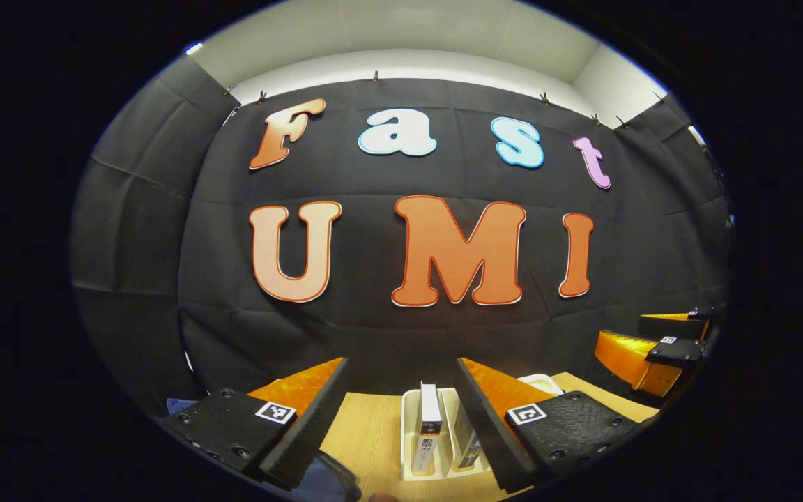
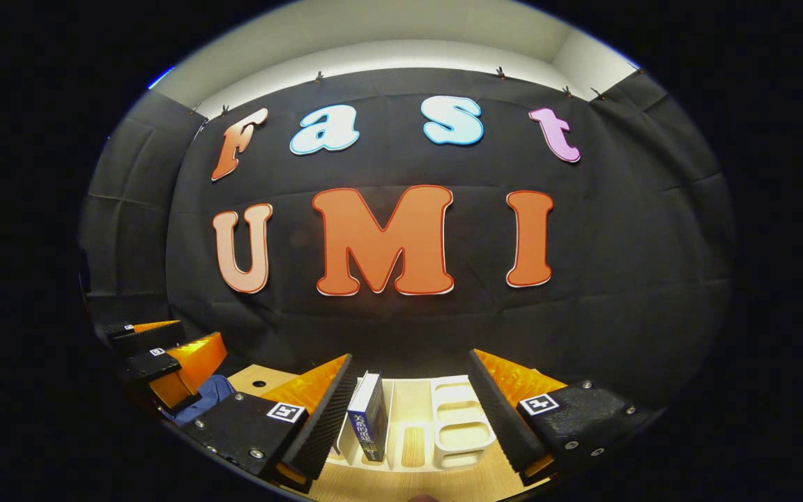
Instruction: Open the schoolbag, grab two books from the bookshelf and put them into the schoolbag.
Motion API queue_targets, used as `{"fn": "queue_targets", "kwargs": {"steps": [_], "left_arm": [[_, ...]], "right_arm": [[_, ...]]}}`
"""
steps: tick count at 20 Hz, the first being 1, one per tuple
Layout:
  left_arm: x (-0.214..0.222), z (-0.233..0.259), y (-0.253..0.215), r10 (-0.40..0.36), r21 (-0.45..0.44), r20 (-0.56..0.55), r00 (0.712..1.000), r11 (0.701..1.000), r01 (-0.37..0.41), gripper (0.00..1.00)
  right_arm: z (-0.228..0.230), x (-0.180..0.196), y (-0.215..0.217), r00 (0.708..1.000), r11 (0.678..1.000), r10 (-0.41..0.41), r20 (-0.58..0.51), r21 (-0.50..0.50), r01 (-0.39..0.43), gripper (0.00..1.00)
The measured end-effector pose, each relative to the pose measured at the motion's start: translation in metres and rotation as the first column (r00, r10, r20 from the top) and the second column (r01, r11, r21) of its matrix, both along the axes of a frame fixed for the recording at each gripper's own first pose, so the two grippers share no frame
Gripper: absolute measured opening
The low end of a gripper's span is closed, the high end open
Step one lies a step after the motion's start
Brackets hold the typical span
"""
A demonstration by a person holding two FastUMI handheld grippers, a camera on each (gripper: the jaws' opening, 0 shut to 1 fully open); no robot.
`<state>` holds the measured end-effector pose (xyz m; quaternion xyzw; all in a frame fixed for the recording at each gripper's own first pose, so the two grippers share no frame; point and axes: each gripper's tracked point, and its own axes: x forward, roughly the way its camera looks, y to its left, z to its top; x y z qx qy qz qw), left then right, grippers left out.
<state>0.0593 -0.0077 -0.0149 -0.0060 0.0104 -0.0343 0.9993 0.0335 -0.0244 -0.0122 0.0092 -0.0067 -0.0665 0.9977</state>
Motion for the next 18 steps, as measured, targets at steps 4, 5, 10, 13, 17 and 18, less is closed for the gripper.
{"fn": "queue_targets", "kwargs": {"steps": [4, 5, 10, 13, 17, 18], "left_arm": [[0.005, -0.004, 0.003, -0.019, -0.009, -0.009, 1.000, 1.000, 0.019, 0.94], [0.006, -0.005, 0.003, -0.024, -0.008, -0.011, 1.000, 1.000, 0.024, 0.94], [0.009, -0.005, 0.005, -0.035, 0.001, -0.005, 0.999, 0.999, 0.035, 0.94], [0.010, -0.004, 0.011, -0.029, 0.001, -0.004, 1.000, 1.000, 0.029, 0.94], [0.010, -0.003, 0.017, -0.026, 0.010, -0.001, 1.000, 1.000, 0.026, 0.94], [0.011, -0.003, 0.019, -0.022, 0.014, 0.002, 1.000, 1.000, 0.022, 0.94]], "right_arm": [[0.000, -0.001, 0.005, 1.000, 1.000, -0.019, -0.002, -0.019, 0.019, 0.96], [-0.003, -0.001, 0.006, 1.000, 1.000, -0.021, -0.012, -0.022, 0.021, 0.96], [-0.014, -0.002, 0.000, 0.996, 0.998, -0.060, -0.061, -0.023, 0.059, 0.96], [-0.015, 0.001, -0.001, 0.995, 0.998, -0.070, -0.065, -0.015, 0.069, 0.96], [-0.008, 0.003, 0.007, 0.997, 0.998, -0.060, -0.038, -0.035, 0.059, 0.95], [-0.009, 0.004, 0.008, 0.998, 0.998, -0.056, -0.034, -0.039, 0.054, 0.96]]}}
